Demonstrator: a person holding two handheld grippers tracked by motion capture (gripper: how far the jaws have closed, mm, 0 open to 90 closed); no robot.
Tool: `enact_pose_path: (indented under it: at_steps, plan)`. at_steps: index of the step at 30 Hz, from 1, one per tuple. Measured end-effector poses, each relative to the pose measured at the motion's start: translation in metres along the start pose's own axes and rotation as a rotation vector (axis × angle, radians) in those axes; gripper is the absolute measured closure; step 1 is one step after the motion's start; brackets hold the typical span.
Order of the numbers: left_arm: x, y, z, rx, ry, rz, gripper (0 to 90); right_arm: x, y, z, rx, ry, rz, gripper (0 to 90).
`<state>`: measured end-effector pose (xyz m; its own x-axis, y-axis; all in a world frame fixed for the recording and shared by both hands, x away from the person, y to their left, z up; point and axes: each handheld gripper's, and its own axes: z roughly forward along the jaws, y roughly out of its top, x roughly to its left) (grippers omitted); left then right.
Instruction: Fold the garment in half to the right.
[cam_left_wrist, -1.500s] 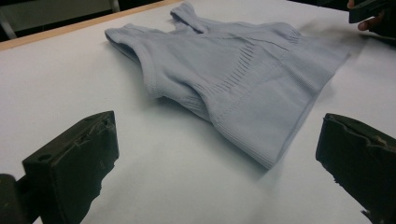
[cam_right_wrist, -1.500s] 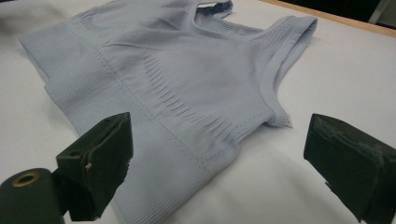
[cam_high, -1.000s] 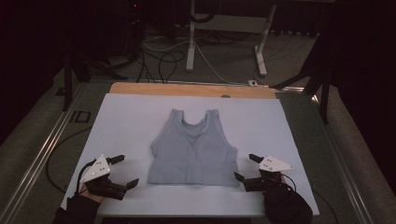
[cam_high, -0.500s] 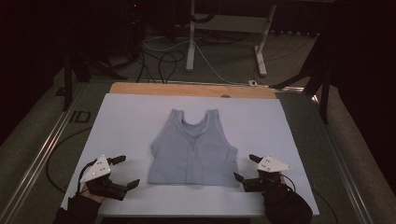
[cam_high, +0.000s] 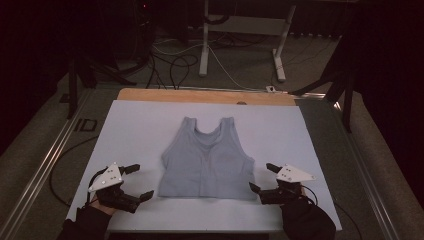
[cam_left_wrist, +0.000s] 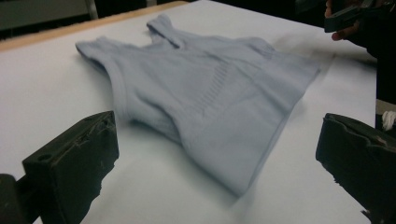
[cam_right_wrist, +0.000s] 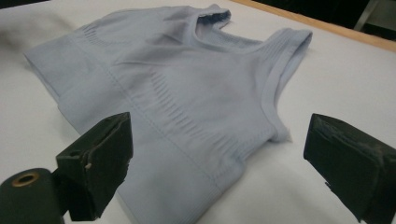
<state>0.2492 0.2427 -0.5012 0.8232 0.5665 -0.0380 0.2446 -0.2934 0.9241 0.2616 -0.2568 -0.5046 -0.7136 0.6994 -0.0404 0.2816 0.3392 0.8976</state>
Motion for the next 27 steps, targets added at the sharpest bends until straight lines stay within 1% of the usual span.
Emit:
enact_pose_path:
  at_steps: [1,2,4,5,6,7,8,9,11,12,13,15,16,17,18,19,21,22,23,24,25,27]
  plan:
    - [-0.001,0.003,0.000,-0.004,-0.009,0.001,0.3,0.001,0.003,0.000,0.001,-0.005,-0.003,8.3]
    - [-0.001,0.007,-0.001,-0.003,-0.010,0.002,0.3,0.001,0.003,0.000,0.001,-0.005,-0.003,8.3]
    - [-0.003,0.013,-0.002,-0.005,-0.018,0.012,0.3,-0.001,0.009,0.000,-0.008,-0.001,-0.005,8.3]
    - [-0.003,0.017,-0.002,0.000,-0.018,0.017,0.3,-0.002,0.017,-0.001,-0.015,-0.006,-0.008,8.3]
    - [-0.004,0.020,-0.002,0.000,-0.019,0.023,0.3,-0.002,0.017,-0.001,-0.015,-0.006,-0.008,8.3]
    - [-0.004,0.023,-0.003,-0.003,-0.020,0.027,0.3,-0.003,0.026,-0.002,-0.015,-0.015,-0.030,8.2]
    - [-0.004,0.025,-0.003,-0.004,-0.019,0.029,0.3,-0.004,0.031,-0.003,-0.022,-0.017,-0.041,8.3]
    - [-0.003,0.028,-0.003,-0.005,-0.019,0.022,0.3,-0.004,0.031,-0.003,-0.022,-0.017,-0.041,8.3]
    - [-0.002,0.032,-0.003,-0.006,-0.009,0.005,0.3,-0.005,0.040,-0.003,-0.042,-0.023,-0.052,8.3]
    - [-0.002,0.034,-0.003,-0.006,-0.004,0.003,0.3,-0.005,0.044,-0.003,-0.052,-0.026,-0.052,8.3]
    - [-0.002,0.036,-0.003,-0.004,0.004,0.009,0.3,-0.006,0.051,-0.001,-0.065,-0.025,-0.060,8.3]
    - [-0.002,0.040,-0.003,-0.001,0.012,0.005,0.4,-0.006,0.055,0.000,-0.070,-0.025,-0.063,8.3]
    - [-0.002,0.042,-0.003,-0.001,0.013,0.004,0.4,-0.006,0.058,0.002,-0.075,-0.016,-0.061,8.3]
    - [-0.002,0.045,-0.003,0.002,0.010,0.010,0.3,-0.005,0.064,0.007,-0.074,-0.007,-0.072,8.3]
    - [-0.003,0.047,-0.003,0.008,0.009,0.017,0.3,-0.005,0.064,0.007,-0.074,-0.007,-0.072,8.3]
    - [-0.004,0.049,-0.003,0.009,0.013,0.024,0.3,-0.005,0.067,0.009,-0.077,-0.001,-0.083,8.3]
    - [-0.004,0.052,-0.002,0.013,0.013,0.020,0.3,-0.005,0.074,0.015,-0.074,0.006,-0.102,8.3]
    - [-0.004,0.054,-0.002,0.010,0.012,0.018,0.3,-0.004,0.077,0.018,-0.074,0.007,-0.104,8.3]
    - [-0.004,0.055,-0.002,0.010,0.011,0.018,0.3,-0.005,0.086,0.025,-0.079,0.020,-0.119,8.3]
    - [-0.005,0.056,-0.002,0.011,0.012,0.018,0.3,-0.005,0.086,0.025,-0.079,0.020,-0.119,8.3]
    - [-0.005,0.057,-0.001,0.014,0.015,0.019,0.3,-0.004,0.094,0.032,-0.089,0.033,-0.128,8.3]
    - [-0.006,0.059,0.001,0.021,0.009,0.017,0.4,-0.005,0.102,0.040,-0.090,0.053,-0.129,8.3]
